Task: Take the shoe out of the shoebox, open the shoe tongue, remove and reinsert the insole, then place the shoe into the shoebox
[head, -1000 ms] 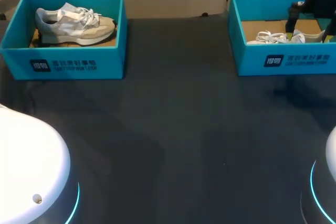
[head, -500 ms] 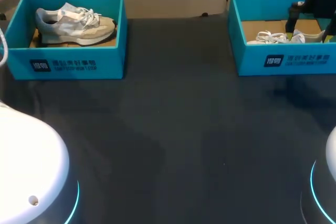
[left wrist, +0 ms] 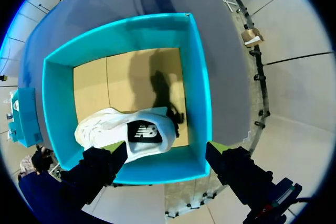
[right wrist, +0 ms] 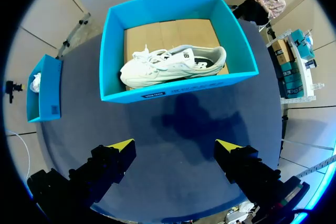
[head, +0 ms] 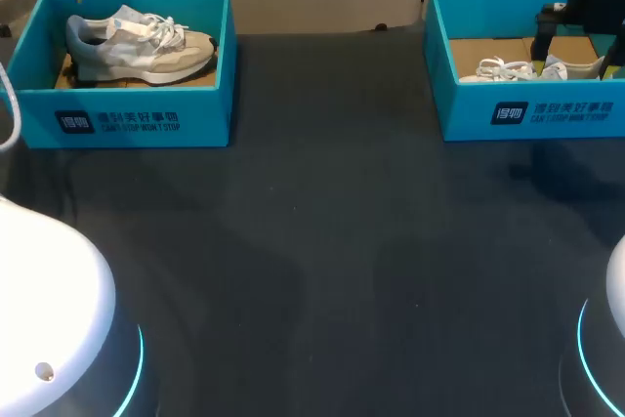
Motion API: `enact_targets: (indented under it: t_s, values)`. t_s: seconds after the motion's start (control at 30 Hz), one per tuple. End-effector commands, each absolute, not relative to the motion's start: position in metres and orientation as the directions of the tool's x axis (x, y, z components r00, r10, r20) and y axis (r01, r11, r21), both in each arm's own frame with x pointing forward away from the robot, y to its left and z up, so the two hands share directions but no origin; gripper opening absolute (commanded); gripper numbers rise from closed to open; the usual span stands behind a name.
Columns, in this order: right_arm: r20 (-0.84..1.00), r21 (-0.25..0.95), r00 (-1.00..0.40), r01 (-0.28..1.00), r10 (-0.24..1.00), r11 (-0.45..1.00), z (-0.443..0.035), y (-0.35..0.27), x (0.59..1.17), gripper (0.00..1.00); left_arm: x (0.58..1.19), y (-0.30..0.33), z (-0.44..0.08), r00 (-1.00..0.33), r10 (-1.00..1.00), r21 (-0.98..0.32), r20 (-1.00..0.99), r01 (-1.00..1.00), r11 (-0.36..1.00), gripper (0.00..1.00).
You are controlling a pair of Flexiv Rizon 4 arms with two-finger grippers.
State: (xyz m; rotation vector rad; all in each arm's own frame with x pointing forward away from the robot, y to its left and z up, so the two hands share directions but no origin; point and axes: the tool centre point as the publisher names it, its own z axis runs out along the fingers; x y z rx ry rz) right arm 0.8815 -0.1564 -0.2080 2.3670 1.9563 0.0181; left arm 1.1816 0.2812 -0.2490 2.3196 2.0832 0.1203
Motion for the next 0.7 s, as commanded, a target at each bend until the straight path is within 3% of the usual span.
enact_targets:
  t_s: [0.03,0.4,0.7]
  values:
    - [-0.035,0.064,0.190,0.980,0.981,-0.187,-0.208,-0.157,0.881,1.00,1.190,0.282,-0.265,0.112,0.993,0.054,0.042,0.992,-0.114,1.00]
    - [-0.035,0.064,0.190,0.980,0.981,-0.187,-0.208,-0.157,0.881,1.00,1.198,0.284,-0.289,0.120,0.990,0.039,0.076,0.992,-0.123,1.00]
    - [-0.035,0.064,0.190,0.980,0.981,-0.187,-0.208,-0.157,0.881,1.00,1.208,0.285,-0.303,0.110,0.991,0.020,0.077,0.994,-0.112,0.85]
